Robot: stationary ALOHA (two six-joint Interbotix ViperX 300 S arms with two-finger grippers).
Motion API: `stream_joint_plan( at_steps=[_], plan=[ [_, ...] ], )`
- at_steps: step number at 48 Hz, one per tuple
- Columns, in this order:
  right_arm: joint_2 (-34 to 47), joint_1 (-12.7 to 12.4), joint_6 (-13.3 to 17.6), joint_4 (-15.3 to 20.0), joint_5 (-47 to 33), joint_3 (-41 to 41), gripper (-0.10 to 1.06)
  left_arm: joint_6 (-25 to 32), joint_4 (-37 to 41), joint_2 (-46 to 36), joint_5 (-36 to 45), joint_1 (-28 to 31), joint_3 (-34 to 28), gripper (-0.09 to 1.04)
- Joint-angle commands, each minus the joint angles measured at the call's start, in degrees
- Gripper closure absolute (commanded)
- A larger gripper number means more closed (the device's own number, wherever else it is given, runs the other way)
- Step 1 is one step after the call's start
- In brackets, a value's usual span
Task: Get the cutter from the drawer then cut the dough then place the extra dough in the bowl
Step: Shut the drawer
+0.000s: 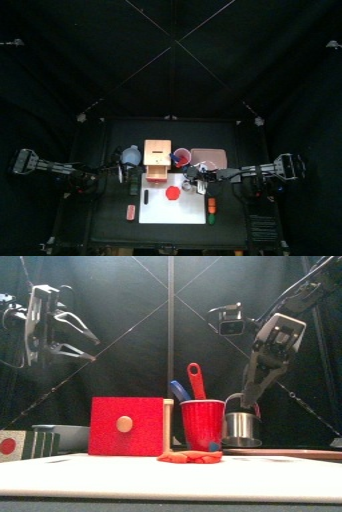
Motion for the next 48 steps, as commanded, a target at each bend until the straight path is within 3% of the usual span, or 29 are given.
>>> stream_joint_plan(
  at_steps=[1,17,33,40,48],
  plan=[
    [0.8,-1.6,0.0,-0.3,-0.5,-1.1,0.39,0.0,0.4,-0.3,-0.3,1.0,-1.1,0.17],
    [1.1,-1.5,0.0,-0.4,-0.4,-2.5,0.20,0.2,0.4,-0.2,-0.2,1.4,-0.7,0.17],
    [-2.6,-1.2,-1.0,-1.6,-0.9,-5.5,0.18,0.4,0.4,-0.1,-0.2,9.6,-3.2,0.17],
    [-1.3,1.8,-1.1,-3.1,-5.7,-8.0,0.19,0.4,0.4,1.1,0.1,15.4,-5.1,0.20],
    [4.0,5.5,-0.5,-6.3,-12.3,-12.3,0.25,-0.4,-0.1,4.6,0.5,21.5,-7.6,0.35]
  ],
)
